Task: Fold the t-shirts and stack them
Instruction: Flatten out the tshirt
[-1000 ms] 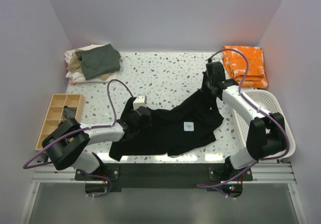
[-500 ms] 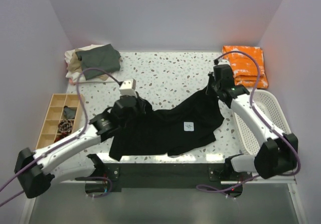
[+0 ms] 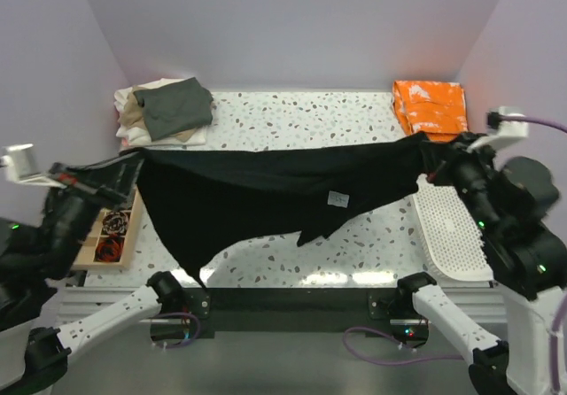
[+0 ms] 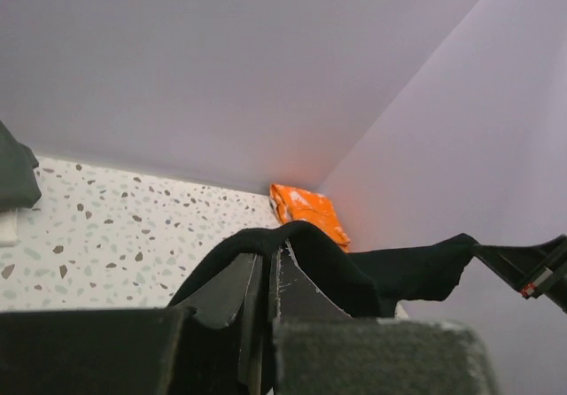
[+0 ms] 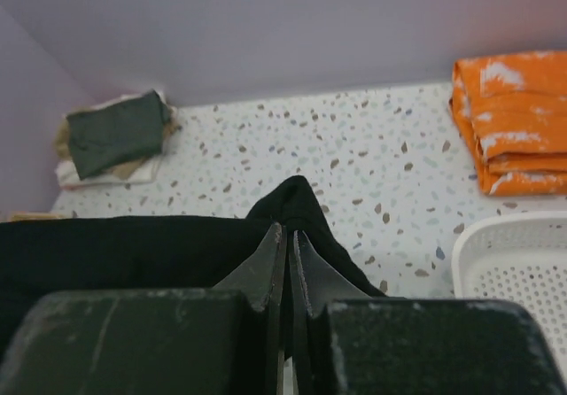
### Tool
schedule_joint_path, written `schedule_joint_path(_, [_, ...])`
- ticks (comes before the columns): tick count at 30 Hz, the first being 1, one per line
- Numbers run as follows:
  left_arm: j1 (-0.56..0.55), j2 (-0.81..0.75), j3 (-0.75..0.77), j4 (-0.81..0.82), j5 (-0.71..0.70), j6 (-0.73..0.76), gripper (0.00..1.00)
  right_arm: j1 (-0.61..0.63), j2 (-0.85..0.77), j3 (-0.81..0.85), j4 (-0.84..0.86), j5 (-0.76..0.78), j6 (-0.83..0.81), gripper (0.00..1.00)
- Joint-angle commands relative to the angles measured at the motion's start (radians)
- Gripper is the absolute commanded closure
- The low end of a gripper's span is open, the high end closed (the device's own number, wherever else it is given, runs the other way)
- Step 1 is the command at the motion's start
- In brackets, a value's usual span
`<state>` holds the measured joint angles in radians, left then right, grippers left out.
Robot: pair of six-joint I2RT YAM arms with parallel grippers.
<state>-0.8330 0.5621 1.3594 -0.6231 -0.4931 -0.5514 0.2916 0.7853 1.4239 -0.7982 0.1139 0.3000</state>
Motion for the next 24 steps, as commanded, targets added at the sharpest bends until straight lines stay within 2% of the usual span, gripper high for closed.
schedule_joint_path(1, [-0.003,-0.062,0.17,-0.191,0.01,0.013,1.0,-0.003,-0.067,0.246,-0.151,0.062,-0.016,1.0])
schedule_joint_path(7, [0.005,-0.123,0.374,-0.312,0.036,-0.01,1.0,-0.003,-0.069,0.485,-0.237,0.076,-0.007,1.0])
schedule_joint_path(9, [0.008,-0.096,0.472,-0.372,0.053,-0.01,1.0,-0.003,-0.061,0.529,-0.254,0.06,-0.001,1.0])
schedule_joint_path(13, [0.008,-0.064,0.514,-0.392,0.099,-0.021,1.0,-0.003,-0.052,0.54,-0.236,0.038,0.016,1.0])
schedule_joint_path(16, [0.009,-0.051,0.469,-0.388,0.067,-0.036,1.0,-0.003,-0.043,0.482,-0.208,0.035,0.027,1.0])
schedule_joint_path(19, [0.006,-0.047,0.35,-0.342,0.021,-0.038,1.0,-0.003,-0.021,0.38,-0.158,0.046,0.024,1.0])
schedule_joint_path(24, [0.006,-0.045,0.042,-0.199,-0.044,-0.042,1.0,-0.005,0.032,0.14,-0.021,0.085,0.021,1.0])
